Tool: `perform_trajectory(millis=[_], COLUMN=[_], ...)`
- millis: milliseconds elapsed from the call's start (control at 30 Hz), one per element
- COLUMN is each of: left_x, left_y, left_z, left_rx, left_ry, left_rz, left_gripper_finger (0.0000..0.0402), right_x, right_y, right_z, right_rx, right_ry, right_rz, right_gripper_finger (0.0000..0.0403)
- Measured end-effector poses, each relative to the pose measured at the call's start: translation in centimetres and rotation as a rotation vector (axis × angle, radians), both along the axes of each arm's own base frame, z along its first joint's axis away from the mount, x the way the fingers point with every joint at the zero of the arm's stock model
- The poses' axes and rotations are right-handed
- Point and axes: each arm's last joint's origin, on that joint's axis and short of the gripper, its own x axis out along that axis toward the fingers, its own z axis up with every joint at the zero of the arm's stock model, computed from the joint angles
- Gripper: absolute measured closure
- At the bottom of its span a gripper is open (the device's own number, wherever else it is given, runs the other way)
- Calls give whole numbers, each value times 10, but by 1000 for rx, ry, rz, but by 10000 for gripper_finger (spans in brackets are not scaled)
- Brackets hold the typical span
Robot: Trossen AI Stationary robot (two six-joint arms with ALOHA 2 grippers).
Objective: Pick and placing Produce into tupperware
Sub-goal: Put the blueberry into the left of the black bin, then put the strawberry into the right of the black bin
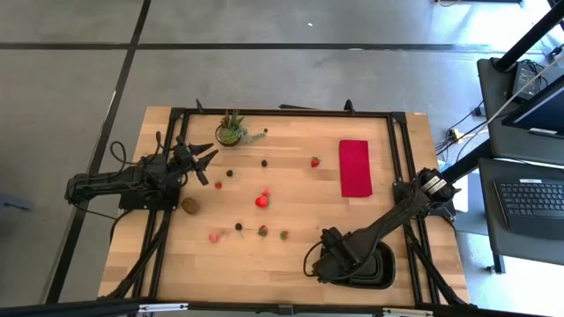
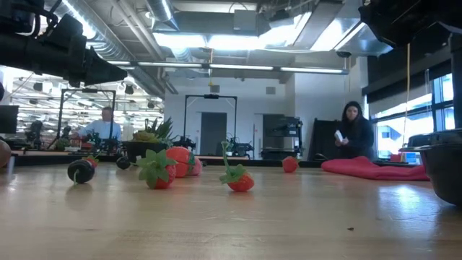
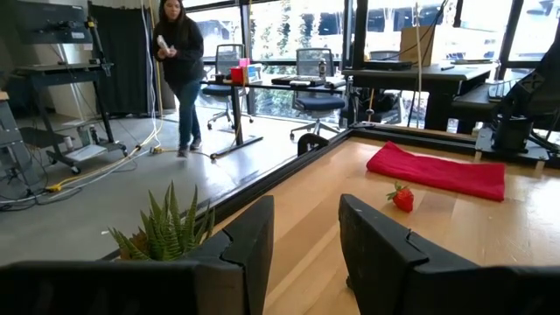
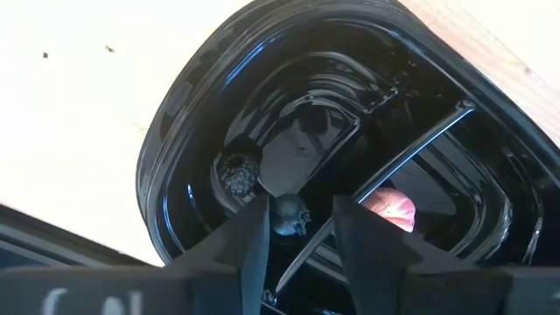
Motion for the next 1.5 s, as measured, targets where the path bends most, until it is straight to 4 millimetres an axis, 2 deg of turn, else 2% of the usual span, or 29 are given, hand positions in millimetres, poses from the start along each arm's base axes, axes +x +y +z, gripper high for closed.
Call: perform_trajectory(millis=[600, 867, 1167, 1300, 1500], left_x=[0, 0, 0, 0, 0], left_y=[0, 0, 0, 0, 0], left_z=[0, 0, 0, 0, 0], left_rx=[0, 0, 0, 3, 6], left_ry=[0, 0, -1, 2, 4], left_rz=[0, 0, 0, 0, 0], left_gripper_finger=[278, 278, 278, 278, 278], right_x=[0, 3, 28, 40, 60], right_y=[0, -3, -24, -33, -50], right_z=[0, 1, 19, 32, 40], right_rx=[-4, 45, 69, 75, -169], right_ry=[-7, 2, -81, -154, -323], right_rz=[1, 147, 262, 377, 640], right_gripper_finger=[255, 255, 255, 255, 255])
